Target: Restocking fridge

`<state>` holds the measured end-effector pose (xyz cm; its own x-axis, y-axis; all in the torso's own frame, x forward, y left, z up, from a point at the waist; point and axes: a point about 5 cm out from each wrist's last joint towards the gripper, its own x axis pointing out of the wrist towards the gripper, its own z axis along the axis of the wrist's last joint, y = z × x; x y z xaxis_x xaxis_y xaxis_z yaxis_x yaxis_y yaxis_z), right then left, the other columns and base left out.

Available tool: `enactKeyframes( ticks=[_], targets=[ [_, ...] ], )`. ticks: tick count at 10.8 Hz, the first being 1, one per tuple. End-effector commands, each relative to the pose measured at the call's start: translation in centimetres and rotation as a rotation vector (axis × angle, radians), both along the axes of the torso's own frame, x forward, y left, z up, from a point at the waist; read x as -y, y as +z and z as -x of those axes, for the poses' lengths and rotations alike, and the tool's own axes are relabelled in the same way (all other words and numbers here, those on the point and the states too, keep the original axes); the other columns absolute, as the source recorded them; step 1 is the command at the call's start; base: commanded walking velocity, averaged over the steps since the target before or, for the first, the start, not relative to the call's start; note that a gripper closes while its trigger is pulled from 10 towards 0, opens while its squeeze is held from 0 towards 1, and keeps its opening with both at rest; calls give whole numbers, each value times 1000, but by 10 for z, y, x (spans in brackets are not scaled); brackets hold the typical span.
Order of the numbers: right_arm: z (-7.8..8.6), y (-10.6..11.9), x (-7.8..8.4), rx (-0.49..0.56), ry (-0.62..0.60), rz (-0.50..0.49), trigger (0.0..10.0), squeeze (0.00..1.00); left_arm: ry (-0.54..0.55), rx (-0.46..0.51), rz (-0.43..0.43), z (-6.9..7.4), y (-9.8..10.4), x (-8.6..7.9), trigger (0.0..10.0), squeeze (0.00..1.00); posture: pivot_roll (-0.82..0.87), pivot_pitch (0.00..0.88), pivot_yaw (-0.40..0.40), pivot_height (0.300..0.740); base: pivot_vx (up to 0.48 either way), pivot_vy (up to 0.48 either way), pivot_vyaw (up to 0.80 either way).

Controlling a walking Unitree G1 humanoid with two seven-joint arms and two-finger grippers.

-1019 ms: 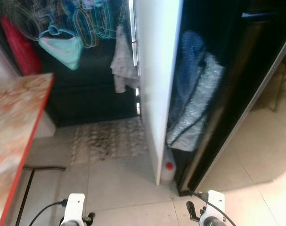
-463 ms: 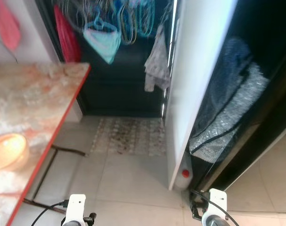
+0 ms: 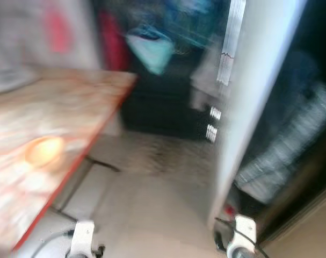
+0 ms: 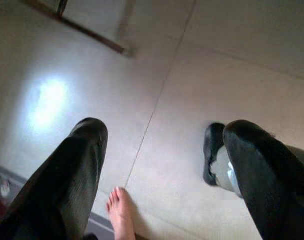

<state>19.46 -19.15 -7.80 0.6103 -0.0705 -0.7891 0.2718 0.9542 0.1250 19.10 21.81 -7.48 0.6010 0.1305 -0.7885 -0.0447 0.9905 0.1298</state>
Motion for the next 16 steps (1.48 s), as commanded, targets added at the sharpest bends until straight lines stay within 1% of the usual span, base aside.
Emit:
enactKeyframes(
  ticks=[1,3,4,5,7,8,12,15,16],
  targets=[
    [-1,0,-5,2,3,-14,10000,0,-25,-3,-21,-2,2,-3,10000,0,120,0,45,740,0,-315,0],
    [-1,0,-7,7,17,-19,10000,0,-26,-6,-29,-2,2,-4,10000,0,124,0,49,740,0,-298,0],
    [-2,0,-7,8,26,-16,10000,0,-11,-4,-33,-1,1,-5,10000,0,125,0,49,740,0,0,0],
    [-2,1,-6,14,34,-9,10000,0,-1,16,-21,-2,2,-4,10000,0,128,0,50,740,0,0,581],
    [-3,1,-6,19,37,-10,10000,0,4,25,-22,-3,3,-4,10000,0,131,0,48,740,0,0,800],
    [-3,1,-5,19,42,-5,10000,0,35,44,-11,-3,3,-4,10000,0,131,0,45,740,0,0,800],
    [-4,2,-6,21,45,-9,10000,0,43,81,-14,-5,5,-4,10000,0,135,0,47,740,0,0,800],
    [-5,2,-6,22,60,-13,10000,0,93,148,11,-7,8,-4,10000,0,139,0,46,740,0,0,800],
    [-5,2,-6,22,64,-13,10000,0,121,191,0,-9,10,-5,10000,0,138,0,45,740,0,0,800]
  ],
)
